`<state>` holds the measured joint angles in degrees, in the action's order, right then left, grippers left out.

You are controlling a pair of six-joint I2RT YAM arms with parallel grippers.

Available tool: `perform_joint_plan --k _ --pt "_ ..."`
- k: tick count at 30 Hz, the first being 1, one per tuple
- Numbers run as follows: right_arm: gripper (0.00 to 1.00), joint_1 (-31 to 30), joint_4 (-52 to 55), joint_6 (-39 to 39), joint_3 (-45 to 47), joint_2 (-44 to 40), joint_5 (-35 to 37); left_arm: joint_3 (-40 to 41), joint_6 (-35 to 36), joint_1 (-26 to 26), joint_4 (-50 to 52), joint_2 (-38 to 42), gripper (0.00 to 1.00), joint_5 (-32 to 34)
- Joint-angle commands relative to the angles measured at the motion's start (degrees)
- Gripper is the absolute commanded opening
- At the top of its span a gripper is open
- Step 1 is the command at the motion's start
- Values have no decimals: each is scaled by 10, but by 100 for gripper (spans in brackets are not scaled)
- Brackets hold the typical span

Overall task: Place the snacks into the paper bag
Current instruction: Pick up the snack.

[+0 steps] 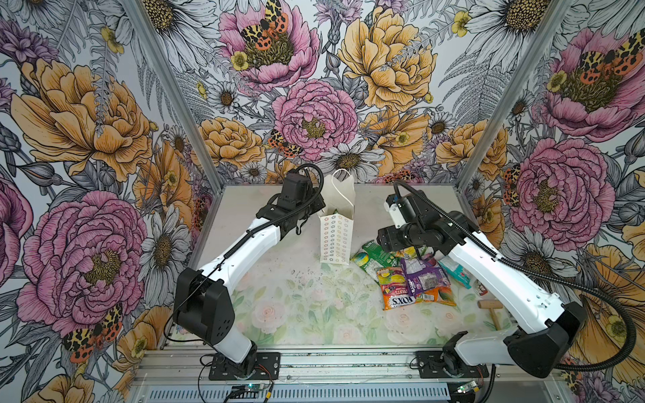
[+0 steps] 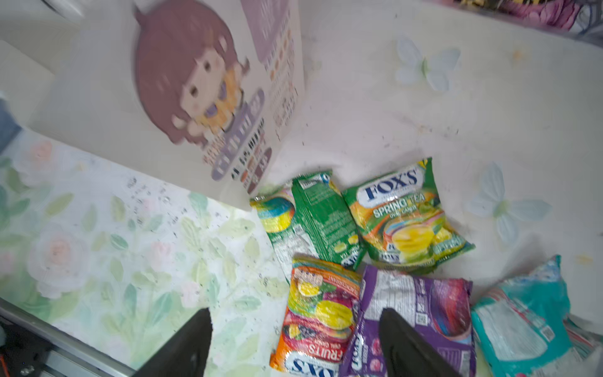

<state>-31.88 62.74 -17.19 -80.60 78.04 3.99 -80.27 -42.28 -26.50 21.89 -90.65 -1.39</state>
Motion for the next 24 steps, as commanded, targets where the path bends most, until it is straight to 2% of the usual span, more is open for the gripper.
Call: perform_joint_plan --k 1,8,24 --pt "84 4 48 -49 37 -6 53 11 -9 0 -12 -3 0 -12" --pt "86 8 53 -106 118 -8 78 13 -12 1 -13 -1 0 -15" --pt "88 30 43 -183 195 15 148 15 -13 1 -14 -2 0 -18"
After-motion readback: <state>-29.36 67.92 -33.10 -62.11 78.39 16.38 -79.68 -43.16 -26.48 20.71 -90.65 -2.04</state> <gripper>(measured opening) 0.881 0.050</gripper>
